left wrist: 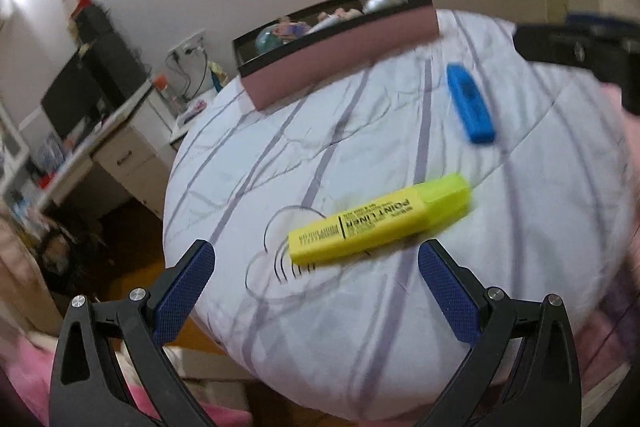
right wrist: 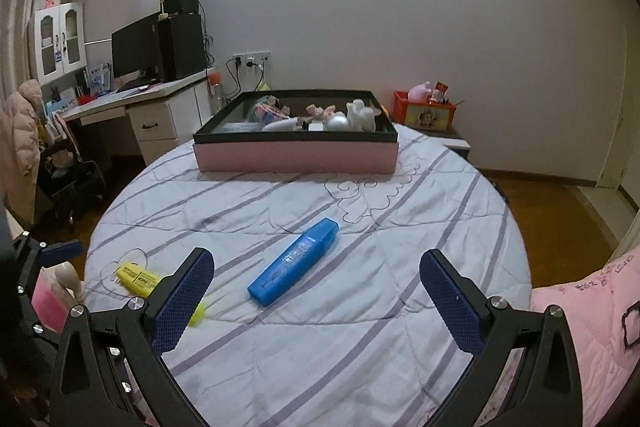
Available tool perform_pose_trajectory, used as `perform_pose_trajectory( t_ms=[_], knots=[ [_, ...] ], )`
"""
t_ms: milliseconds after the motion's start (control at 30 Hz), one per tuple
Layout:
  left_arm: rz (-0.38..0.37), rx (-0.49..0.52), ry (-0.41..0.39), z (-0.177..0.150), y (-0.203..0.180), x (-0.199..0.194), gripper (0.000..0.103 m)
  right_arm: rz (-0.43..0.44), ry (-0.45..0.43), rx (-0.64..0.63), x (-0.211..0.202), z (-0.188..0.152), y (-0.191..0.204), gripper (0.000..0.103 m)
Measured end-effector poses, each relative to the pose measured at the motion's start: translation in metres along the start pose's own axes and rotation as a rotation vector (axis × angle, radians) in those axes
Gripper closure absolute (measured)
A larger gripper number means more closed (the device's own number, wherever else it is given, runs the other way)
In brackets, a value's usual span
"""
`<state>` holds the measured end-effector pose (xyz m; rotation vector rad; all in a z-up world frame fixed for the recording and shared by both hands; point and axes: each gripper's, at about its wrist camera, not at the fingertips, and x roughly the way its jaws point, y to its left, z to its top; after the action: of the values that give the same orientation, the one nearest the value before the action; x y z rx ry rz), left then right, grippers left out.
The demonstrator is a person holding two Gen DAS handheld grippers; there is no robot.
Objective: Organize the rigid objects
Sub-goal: 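Grasp the yellow highlighter with the left tool while right grasps the blue highlighter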
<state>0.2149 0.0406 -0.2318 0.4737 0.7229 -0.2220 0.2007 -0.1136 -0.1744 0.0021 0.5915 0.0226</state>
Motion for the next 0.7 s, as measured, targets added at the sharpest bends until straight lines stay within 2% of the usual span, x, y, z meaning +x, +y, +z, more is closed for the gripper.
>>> perform_pose_trajectory(
  t_ms=[100, 167, 233, 300, 333, 433, 500, 533, 567, 600, 633, 700],
  knots=[
    [-0.023, -0.027, -0.002, 0.008, 0.005, 0.010, 0.000, 0.004, 0.026, 0.009, 0.014, 0.003, -0.003, 0.000],
    [-0.044, -0.091, 0.002, 0.013, 0.015, 0.019, 0.009, 0.011, 0.053, 0.013, 0.026, 0.004, -0.002, 0.000],
    [-0.078, -0.175, 0.024, 0.016, 0.024, 0.031, 0.038, 0.013, 0.078, 0.014, 0.036, 0.004, -0.001, 0.000],
    [-0.147, -0.263, 0.034, 0.017, 0.032, 0.039, 0.049, 0.016, 0.103, 0.009, 0.048, 0.004, 0.001, 0.000],
    [-0.158, -0.292, 0.031, 0.018, 0.035, 0.042, 0.052, 0.011, 0.115, 0.001, 0.053, 0.005, 0.003, 0.000],
    [-0.147, -0.317, 0.033, 0.024, 0.035, 0.047, 0.065, -0.002, 0.155, -0.024, 0.071, 0.006, 0.008, 0.000],
    [-0.145, -0.368, 0.039, 0.030, 0.036, 0.051, 0.071, -0.001, 0.170, -0.029, 0.080, 0.008, 0.010, 0.000],
    [-0.153, -0.379, 0.041, 0.032, 0.035, 0.053, 0.074, -0.002, 0.177, -0.032, 0.084, 0.008, 0.011, 0.005],
    [-0.158, -0.386, 0.038, 0.034, 0.034, 0.054, 0.074, 0.002, 0.183, -0.038, 0.088, 0.009, 0.012, 0.024],
    [-0.165, -0.398, 0.041, 0.035, 0.033, 0.057, 0.074, 0.004, 0.192, -0.043, 0.092, 0.009, 0.012, 0.040],
    [-0.166, -0.400, 0.044, 0.037, 0.032, 0.059, 0.074, 0.000, 0.210, -0.054, 0.096, 0.009, 0.013, 0.065],
    [-0.168, -0.415, 0.047, 0.038, 0.032, 0.062, 0.074, 0.003, 0.222, -0.096, 0.100, 0.007, 0.016, 0.065]
  ],
)
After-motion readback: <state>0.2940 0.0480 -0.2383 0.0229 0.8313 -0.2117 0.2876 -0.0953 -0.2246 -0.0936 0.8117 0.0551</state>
